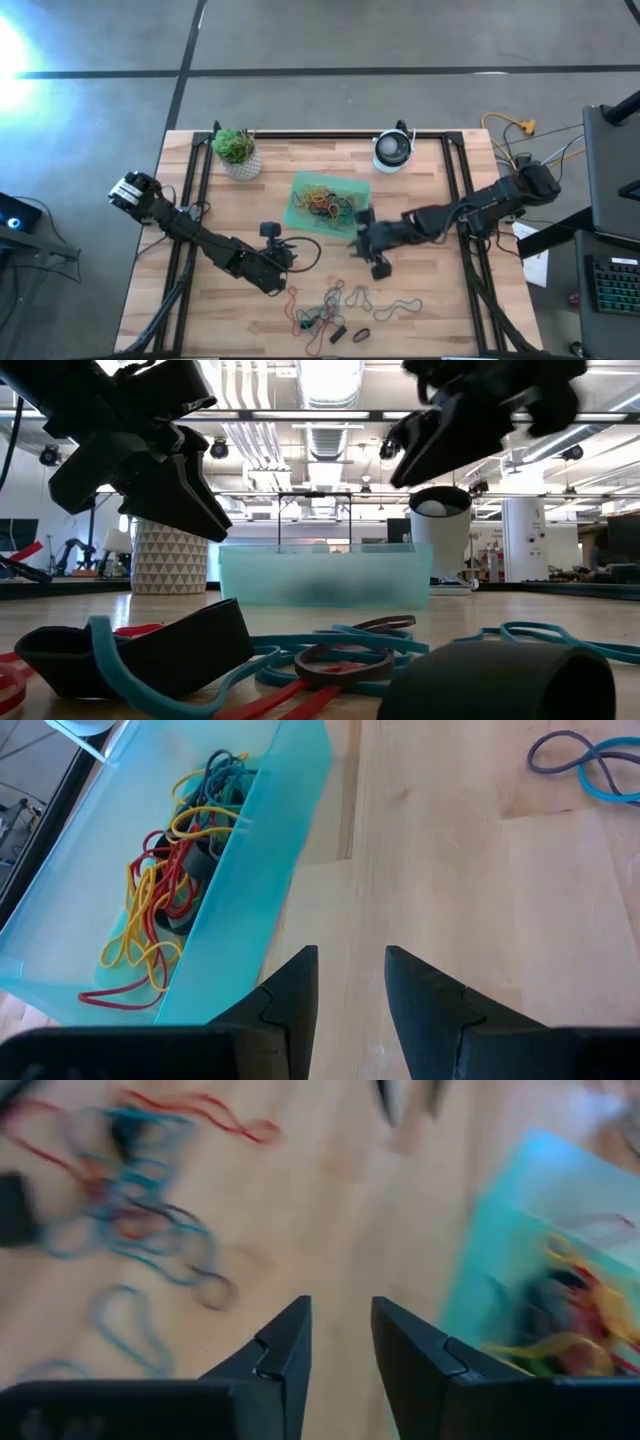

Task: Pick and place rubber bands into bin
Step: Put the black rubber band into the green bin

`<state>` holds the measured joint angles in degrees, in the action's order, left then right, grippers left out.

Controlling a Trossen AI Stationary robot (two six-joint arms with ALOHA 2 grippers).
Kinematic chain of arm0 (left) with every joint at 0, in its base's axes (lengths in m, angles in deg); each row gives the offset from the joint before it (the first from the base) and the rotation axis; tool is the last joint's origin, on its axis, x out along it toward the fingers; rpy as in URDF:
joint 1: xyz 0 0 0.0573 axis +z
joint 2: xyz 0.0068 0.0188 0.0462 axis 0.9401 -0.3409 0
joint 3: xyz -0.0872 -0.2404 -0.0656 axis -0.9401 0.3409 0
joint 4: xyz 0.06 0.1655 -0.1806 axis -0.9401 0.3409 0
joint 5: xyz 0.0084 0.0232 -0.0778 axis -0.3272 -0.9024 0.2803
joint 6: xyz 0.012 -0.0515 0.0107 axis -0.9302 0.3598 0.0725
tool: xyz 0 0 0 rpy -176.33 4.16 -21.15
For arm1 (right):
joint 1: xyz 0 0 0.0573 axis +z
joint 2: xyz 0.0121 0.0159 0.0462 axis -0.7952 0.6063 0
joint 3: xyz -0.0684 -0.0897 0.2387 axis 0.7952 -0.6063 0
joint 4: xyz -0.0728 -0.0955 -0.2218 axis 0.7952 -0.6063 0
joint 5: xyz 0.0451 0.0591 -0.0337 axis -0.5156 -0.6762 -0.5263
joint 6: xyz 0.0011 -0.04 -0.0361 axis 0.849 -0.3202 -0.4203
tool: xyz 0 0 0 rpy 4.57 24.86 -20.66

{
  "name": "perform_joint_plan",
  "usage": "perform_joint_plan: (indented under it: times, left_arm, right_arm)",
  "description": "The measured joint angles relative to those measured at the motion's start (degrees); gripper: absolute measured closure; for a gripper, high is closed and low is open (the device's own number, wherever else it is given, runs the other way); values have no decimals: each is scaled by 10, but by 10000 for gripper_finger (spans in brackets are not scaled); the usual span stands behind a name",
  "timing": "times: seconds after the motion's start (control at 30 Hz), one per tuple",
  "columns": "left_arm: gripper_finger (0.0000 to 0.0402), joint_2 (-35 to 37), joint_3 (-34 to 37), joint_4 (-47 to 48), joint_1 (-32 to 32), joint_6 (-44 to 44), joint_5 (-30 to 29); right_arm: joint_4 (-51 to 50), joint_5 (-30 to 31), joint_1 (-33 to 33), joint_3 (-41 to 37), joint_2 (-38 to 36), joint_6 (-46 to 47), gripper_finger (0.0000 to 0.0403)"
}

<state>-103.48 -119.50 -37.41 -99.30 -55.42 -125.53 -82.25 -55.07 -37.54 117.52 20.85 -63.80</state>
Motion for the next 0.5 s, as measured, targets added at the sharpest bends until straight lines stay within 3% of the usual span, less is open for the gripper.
perform_joint_plan:
  times: [0.1,0.5]
  left_arm:
    - [299,0,0,-15,0,-5,31]
    - [299,0,-2,-95,-3,-29,306]
  right_arm:
    - [41,-1,34,-15,0,16,308]
    - [61,9,93,-25,0,52,332]
